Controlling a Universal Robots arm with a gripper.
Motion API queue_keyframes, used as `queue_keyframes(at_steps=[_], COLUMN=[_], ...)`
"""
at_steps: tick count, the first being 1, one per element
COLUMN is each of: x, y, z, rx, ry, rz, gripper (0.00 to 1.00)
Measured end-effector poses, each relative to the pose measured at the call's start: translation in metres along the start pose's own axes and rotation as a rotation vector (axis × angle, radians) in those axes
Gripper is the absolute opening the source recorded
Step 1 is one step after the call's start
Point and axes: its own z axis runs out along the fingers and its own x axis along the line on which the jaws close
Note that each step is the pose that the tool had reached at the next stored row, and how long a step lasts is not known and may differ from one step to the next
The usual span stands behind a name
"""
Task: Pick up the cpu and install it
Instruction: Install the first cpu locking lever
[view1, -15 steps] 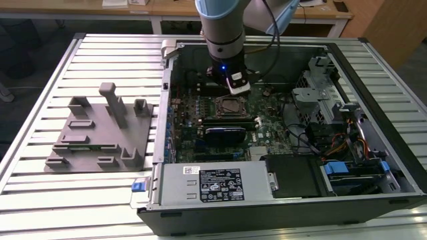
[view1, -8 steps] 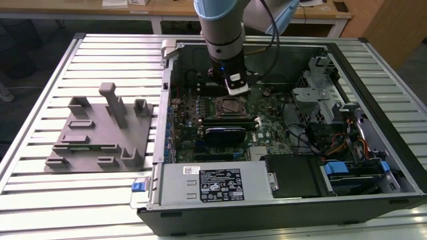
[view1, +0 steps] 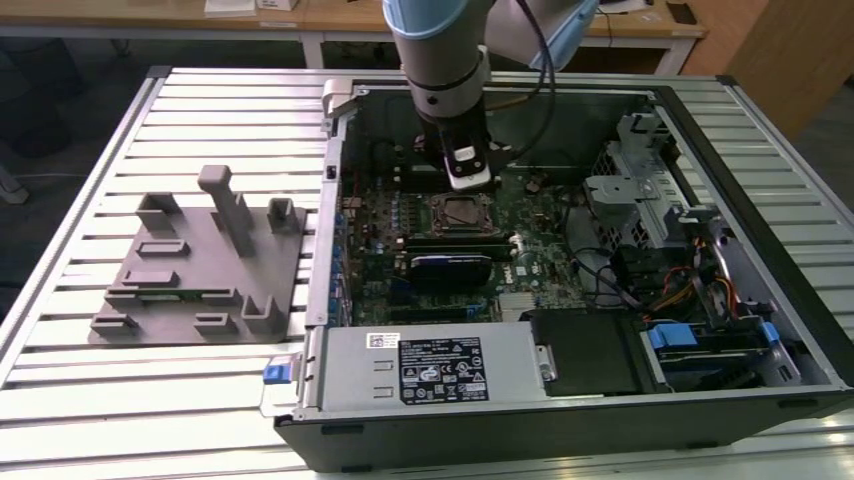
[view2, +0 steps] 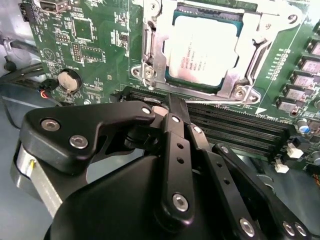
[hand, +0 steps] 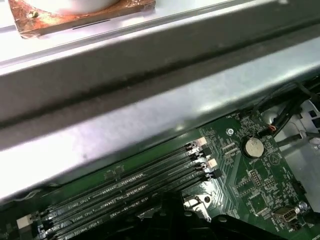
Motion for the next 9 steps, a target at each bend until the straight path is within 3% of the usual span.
queue_keyframes(at_steps=[3, 9], x=[0.0014, 0.0023], y=[0.0022, 0.0029], z=[0.0007, 0.0027], rx=[0.0023, 0.0161], ry=[-0.0027, -0.0167], rz=[0.006, 0.019], gripper=[0.11, 0.11])
